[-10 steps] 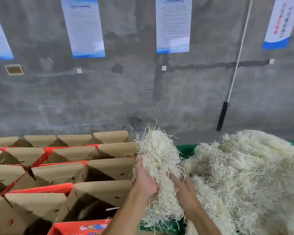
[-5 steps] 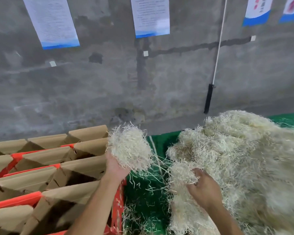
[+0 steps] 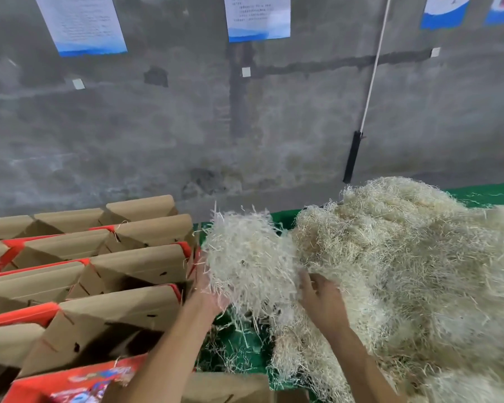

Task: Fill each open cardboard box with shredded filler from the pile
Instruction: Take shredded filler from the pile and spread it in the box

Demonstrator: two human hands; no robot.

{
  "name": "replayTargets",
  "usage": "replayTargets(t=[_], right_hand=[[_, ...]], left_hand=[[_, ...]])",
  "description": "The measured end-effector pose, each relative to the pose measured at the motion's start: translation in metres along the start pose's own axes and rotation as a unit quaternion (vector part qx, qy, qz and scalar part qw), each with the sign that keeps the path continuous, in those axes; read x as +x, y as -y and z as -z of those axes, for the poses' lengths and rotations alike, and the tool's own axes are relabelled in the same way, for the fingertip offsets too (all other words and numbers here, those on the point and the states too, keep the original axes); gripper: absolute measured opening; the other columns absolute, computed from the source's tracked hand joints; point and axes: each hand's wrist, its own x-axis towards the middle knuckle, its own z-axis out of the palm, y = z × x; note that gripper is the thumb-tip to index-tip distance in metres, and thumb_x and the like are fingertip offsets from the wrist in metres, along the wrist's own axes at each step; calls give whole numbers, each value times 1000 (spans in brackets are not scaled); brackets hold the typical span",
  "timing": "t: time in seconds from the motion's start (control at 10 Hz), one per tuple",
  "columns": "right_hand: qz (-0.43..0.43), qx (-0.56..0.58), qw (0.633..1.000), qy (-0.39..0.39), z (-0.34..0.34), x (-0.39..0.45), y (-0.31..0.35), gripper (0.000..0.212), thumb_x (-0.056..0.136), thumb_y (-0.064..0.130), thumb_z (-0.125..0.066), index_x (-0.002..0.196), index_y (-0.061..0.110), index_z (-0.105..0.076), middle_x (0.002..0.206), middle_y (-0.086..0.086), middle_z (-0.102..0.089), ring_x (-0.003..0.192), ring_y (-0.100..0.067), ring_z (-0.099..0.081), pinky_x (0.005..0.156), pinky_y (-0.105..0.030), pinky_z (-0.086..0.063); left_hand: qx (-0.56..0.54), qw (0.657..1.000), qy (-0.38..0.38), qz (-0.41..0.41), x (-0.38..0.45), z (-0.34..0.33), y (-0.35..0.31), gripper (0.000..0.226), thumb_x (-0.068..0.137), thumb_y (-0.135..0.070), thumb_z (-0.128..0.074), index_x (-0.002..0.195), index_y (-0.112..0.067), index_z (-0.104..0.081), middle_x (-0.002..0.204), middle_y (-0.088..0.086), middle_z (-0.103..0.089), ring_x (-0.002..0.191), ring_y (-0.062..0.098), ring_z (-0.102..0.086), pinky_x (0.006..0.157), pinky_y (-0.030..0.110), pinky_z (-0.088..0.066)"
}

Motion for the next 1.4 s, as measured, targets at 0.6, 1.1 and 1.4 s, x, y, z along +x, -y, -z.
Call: replayTargets(t=[0.6, 1.1, 1.4], right_hand=[[54, 211, 966, 138, -99, -167, 109, 18, 104, 22, -41, 109, 26, -58, 119, -1, -62, 91, 0, -68, 84, -22, -55], [-10, 119, 992, 47, -136, -189, 81, 50, 99, -5, -43, 129, 33, -53, 97, -3, -71, 54, -14, -61, 48, -30, -52], [2, -11, 995, 95, -133, -180, 68, 19, 106, 10, -36, 119, 16, -49, 96, 3, -52, 84, -4, -50, 72, -8, -46]], left_hand=[[210, 923, 28, -322, -148, 93, 24, 40, 93, -24, -63, 133, -21, -58, 126, 1, -64, 112, 17, -62, 97, 38, -51], [291, 906, -70, -299, -152, 163, 40, 16, 100, -23, -54, 96, -14, -68, 85, 2, -67, 68, -3, -63, 55, 16, -49], [274, 922, -71, -265, -162, 142, 32, 43, 98, -46, -49, 132, -20, -48, 120, 4, -61, 97, 22, -64, 82, 37, -54]])
